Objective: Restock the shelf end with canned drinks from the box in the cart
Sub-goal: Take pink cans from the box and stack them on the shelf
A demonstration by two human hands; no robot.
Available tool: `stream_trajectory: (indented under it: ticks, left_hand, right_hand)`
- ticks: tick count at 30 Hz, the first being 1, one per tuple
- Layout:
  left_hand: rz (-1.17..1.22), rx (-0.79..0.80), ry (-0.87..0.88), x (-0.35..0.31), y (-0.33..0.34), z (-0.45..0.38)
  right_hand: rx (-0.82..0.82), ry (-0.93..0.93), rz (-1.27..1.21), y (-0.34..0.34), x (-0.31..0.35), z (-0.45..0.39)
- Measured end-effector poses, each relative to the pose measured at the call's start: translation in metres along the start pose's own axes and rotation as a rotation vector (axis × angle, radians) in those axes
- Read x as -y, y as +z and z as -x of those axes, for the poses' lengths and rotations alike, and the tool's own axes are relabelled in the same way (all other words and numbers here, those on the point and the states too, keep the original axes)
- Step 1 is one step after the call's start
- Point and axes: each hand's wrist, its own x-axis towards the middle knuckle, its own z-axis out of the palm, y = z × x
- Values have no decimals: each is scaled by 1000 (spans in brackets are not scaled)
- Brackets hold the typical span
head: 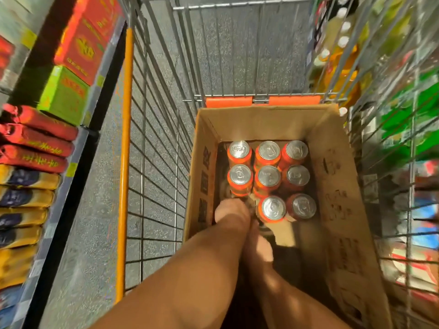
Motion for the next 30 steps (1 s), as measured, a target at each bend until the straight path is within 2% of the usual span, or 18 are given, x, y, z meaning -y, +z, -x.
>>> stream_trajectory:
  ticks: [2, 4, 6, 7, 8, 10, 12, 15, 19, 23, 26, 30]
  left_hand:
    - [-51, 10, 51, -5, -1, 14]
    - [-47, 13, 108, -14, -6, 31]
    - [-124, -6, 202, -19, -18, 54]
    - [-184, -35, 240, -18, -23, 63]
    - [-249, -74, 275, -16, -28, 74]
    - [-357, -158, 352, -10, -46, 99]
    - [-361, -202, 428, 0, -64, 123]
    - [-307, -270, 551, 19, -94, 161]
    - [-449, -363, 724, 46, -129, 213]
    - [-432, -445, 825, 77, -169, 265]
    - [-333, -413, 908, 90, -199, 313]
    - [-118, -391, 1177, 79, -231, 389]
  right_hand:
    - [36, 26, -57, -16, 16, 19]
    - [52, 21, 4, -41, 32, 39]
    - [-8, 0, 55, -75, 64, 91]
    - [-64, -58, 153, -84, 61, 104]
    - [-72, -64, 233, -78, 53, 104]
    - [-194, -50, 306, -54, 19, 104]
    - [-309, -65, 401, -38, -9, 112]
    - [-494, -76, 329, -34, -16, 125]
    - [-749, -46, 319, -33, 7, 176]
    - [-813, 18, 122, -39, 37, 255]
    - [-949, 3, -103, -49, 43, 322]
    - [-1187, 16, -321, -73, 31, 417]
